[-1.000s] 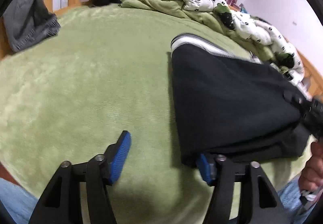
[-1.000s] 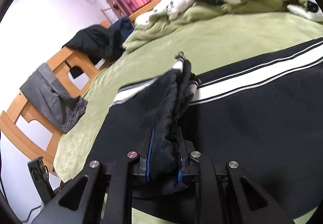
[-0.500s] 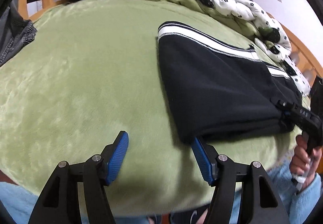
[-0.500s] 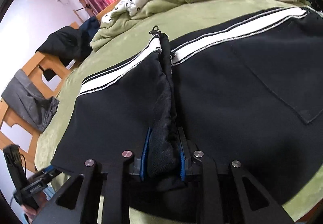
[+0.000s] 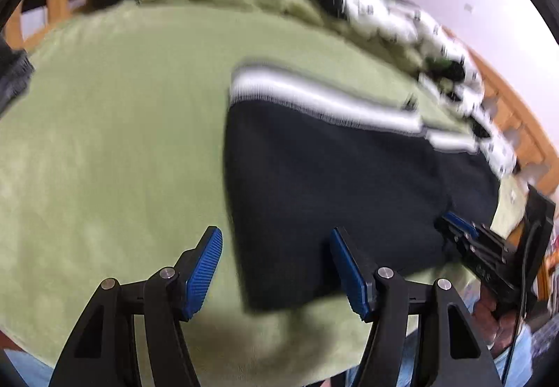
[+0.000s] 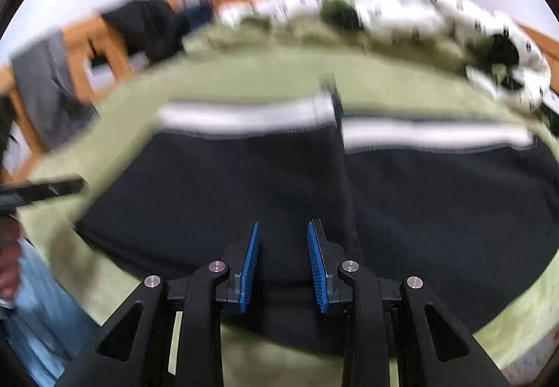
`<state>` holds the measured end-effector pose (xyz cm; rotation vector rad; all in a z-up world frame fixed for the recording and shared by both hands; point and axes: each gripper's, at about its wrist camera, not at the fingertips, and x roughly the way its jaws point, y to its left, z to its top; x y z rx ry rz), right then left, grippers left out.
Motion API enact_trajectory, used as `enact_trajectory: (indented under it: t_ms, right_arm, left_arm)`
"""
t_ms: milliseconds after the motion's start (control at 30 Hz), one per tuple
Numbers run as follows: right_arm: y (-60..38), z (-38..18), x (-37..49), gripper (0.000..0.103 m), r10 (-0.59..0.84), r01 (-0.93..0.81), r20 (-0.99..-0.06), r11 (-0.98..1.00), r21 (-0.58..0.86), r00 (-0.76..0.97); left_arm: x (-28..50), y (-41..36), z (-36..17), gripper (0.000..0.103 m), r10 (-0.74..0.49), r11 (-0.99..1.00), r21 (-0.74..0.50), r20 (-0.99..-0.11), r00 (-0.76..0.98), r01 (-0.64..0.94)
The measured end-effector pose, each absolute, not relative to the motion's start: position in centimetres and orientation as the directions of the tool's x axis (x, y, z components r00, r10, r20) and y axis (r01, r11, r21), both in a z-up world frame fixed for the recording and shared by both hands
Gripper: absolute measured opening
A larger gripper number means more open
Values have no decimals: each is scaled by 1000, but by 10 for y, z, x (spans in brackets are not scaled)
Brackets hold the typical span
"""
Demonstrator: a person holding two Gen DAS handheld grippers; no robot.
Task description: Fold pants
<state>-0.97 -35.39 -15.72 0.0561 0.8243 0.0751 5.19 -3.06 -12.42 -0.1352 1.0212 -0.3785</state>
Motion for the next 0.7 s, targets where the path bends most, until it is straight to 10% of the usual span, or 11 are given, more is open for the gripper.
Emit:
enact_trajectory:
  t_ms: [267, 400, 700]
  right_arm:
    - [-373, -138, -32, 22, 180, -25, -697, 974, 227, 694]
    - [-408, -119, -67, 57, 46, 106, -661, 976, 188, 749]
    - [-523, -124, -95, 64, -152, 378, -672, 903, 204, 725]
  left_arm:
    - [35, -25, -133, 62, -375, 924, -293, -815, 441, 245]
    - [25, -6, -130, 61, -377, 926, -313, -815, 441, 212]
    - [47, 3, -126, 62, -416, 908, -389, -785, 458, 158]
